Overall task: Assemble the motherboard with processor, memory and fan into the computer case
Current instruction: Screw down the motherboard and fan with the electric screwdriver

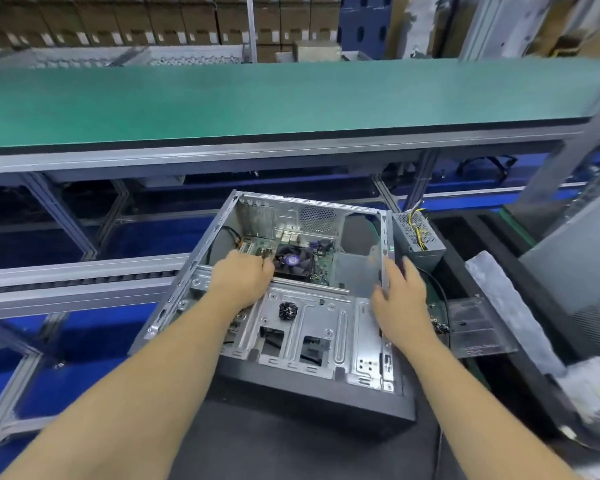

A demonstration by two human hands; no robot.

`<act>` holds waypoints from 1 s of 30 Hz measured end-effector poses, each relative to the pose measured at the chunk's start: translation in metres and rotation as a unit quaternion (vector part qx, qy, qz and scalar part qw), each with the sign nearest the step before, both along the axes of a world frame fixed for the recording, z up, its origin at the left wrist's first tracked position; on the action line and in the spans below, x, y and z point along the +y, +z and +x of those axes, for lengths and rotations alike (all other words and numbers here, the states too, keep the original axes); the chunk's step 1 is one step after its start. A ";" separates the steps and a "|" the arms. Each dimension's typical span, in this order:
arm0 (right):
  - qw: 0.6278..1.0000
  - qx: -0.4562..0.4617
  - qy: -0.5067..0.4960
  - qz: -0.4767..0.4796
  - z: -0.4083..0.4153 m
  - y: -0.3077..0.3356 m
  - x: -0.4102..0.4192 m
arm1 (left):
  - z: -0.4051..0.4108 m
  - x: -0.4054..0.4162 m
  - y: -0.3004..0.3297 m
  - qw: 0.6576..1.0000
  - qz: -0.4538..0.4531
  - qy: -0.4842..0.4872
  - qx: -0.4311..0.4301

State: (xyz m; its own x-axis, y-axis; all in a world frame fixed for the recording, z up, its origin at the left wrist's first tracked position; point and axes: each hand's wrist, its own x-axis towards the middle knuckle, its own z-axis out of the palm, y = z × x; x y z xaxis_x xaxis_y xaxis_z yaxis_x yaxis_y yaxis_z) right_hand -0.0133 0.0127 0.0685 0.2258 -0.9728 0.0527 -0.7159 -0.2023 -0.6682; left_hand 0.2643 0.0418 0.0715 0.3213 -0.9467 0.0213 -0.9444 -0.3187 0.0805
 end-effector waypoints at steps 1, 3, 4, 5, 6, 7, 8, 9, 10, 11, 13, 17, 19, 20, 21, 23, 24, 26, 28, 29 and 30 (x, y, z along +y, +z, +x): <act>0.997 -0.031 -0.043 0.064 0.003 -0.002 0.007 | -0.001 0.002 -0.001 1.000 -0.006 -0.007 -0.021; 0.988 -0.050 -0.081 0.124 0.008 -0.003 0.007 | -0.006 0.003 -0.003 0.999 -0.010 -0.011 -0.032; 0.989 -0.036 -0.079 0.122 0.009 -0.002 0.004 | -0.009 0.004 -0.002 1.000 -0.009 -0.005 -0.027; 0.991 -0.015 -0.072 0.111 0.009 0.001 0.001 | -0.010 0.004 -0.001 1.000 -0.005 0.005 -0.019; 0.993 0.001 -0.065 0.099 0.009 0.004 -0.003 | -0.010 0.004 0.000 1.000 0.001 0.016 -0.010; 0.994 0.010 -0.053 0.093 0.008 0.004 -0.009 | -0.011 0.004 0.002 1.000 0.009 0.029 -0.001; 0.995 0.014 -0.037 0.091 0.004 0.004 -0.015 | -0.014 0.005 0.005 0.999 0.024 0.041 0.002; 0.995 0.014 -0.022 0.094 -0.001 0.005 -0.022 | -0.019 0.007 0.008 0.998 0.040 0.049 0.001; 0.995 0.007 -0.008 0.097 -0.007 0.006 -0.028 | -0.025 0.009 0.009 0.997 0.058 0.053 0.001; 0.995 -0.002 0.004 0.102 -0.014 0.008 -0.033 | -0.032 0.013 0.007 0.996 0.077 0.055 0.001; 0.994 -0.012 0.024 0.108 -0.026 0.010 -0.041 | -0.046 0.022 0.004 0.992 0.112 0.065 0.005; 0.993 -0.020 0.026 0.111 -0.034 0.006 -0.043 | -0.050 0.027 0.009 0.991 0.111 0.055 0.049; 0.993 -0.020 0.032 0.113 -0.034 0.006 -0.041 | -0.050 0.029 0.011 0.994 0.091 0.032 0.057; 0.993 -0.020 0.029 0.112 -0.034 0.008 -0.039 | -0.052 0.031 0.012 0.995 0.073 0.024 0.058; 0.993 -0.022 0.024 0.113 -0.035 0.008 -0.037 | -0.053 0.034 0.010 0.996 0.060 0.018 0.056; 0.994 -0.025 0.015 0.109 -0.039 0.005 -0.030 | -0.052 0.038 0.005 0.996 0.058 0.022 0.070; 0.994 -0.031 0.014 0.106 -0.041 0.002 -0.025 | -0.051 0.039 0.004 0.995 0.056 0.029 0.076; 0.991 -0.066 0.022 0.111 -0.047 -0.001 -0.021 | -0.050 0.039 0.001 0.995 0.051 0.034 0.074; 0.986 -0.114 -0.004 0.123 -0.054 0.000 -0.028 | -0.047 0.037 0.000 0.993 0.063 0.039 0.088; 0.982 -0.134 -0.036 0.129 -0.059 0.002 -0.036 | -0.045 0.034 0.002 0.991 0.078 0.045 0.103; 0.977 -0.149 -0.075 0.131 -0.065 0.003 -0.044 | -0.044 0.031 0.003 0.986 0.098 0.054 0.121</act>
State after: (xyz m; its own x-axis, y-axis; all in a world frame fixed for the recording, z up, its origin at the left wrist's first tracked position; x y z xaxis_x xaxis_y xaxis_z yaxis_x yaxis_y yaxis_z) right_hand -0.0787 -0.0314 0.0718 0.0928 -0.9826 -0.1611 -0.4893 0.0959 -0.8668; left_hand 0.2202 0.0726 0.0741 0.3939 -0.8849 -0.2486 -0.8648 -0.4484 0.2258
